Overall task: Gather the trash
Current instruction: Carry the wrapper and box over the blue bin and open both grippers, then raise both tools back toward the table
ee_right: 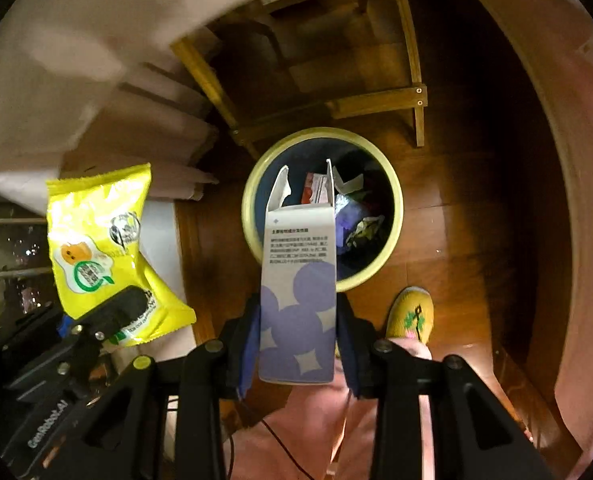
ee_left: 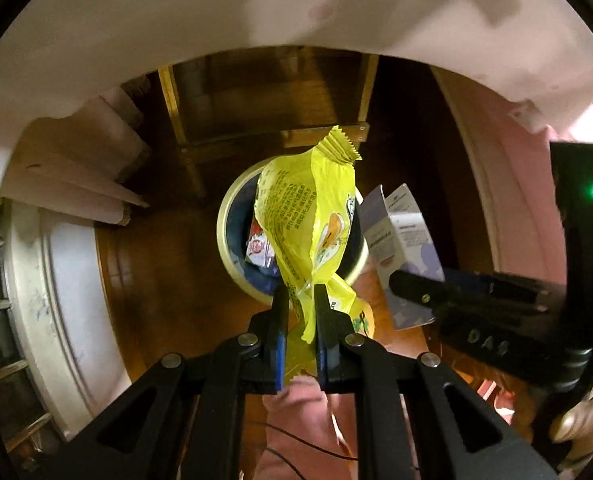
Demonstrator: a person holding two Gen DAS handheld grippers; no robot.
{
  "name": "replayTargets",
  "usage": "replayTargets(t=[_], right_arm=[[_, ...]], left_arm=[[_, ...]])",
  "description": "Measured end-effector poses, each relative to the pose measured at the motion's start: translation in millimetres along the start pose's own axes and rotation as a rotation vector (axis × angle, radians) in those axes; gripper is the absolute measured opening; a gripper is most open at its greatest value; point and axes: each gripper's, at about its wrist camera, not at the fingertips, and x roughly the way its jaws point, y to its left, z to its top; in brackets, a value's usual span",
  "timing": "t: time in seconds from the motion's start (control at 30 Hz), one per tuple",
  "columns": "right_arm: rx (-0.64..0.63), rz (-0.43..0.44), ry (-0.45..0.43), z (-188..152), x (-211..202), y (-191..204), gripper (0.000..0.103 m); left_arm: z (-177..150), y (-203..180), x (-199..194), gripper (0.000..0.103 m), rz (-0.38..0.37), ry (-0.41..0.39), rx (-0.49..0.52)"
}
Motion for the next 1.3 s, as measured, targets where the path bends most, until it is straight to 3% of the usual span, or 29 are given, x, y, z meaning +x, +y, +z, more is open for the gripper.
replayTargets(t=[0.2,0.27,0.4,0.47,0.53,0.7,0.93,1.3], right_arm=[[0.027,0.009,0.003,22.6,37.6,-17.0,0.036],[0.032,0.017,0.002,29.1,43.1,-17.8,0.037],[0.066,0.032,-0.002,38.4,47.4,-21.2,0.038],[0.081,0.050,0.000,41.8,46.9,-21.6,0.041],[0.079,0.055,-0.009,44.8,44.0,-19.0,0.057],[0.049,0.068,-0.034,46.8,25.0,-5.6,0.068],[0.047,0.080,-0.054,38.5,-18.4,13.5,0.070],[-0.008,0.059,-0.113,0.3,-142.0,55.2,0.070]], left_arm=[[17.0,-5.3,39.9,0.010,0.024,0.002,0.034],[21.0,-6.0,44.9,0.018,0.034,-0.008,0.047],[27.6,-4.3,44.2,0.061,0.039,-0.028,0.057],[28.5,-0.7,40.3,0.069,0.035,-0.040,0.046],[28.8,5.5,35.2,0.086,0.036,-0.039,0.033],[29.3,18.4,10.2,0.094,0.062,-0.064,-0.006],[19.8,21.3,-54.6,0.096,0.087,-0.127,-0.008],[3.6,8.1,-196.8,0.096,0.077,-0.259,0.063]])
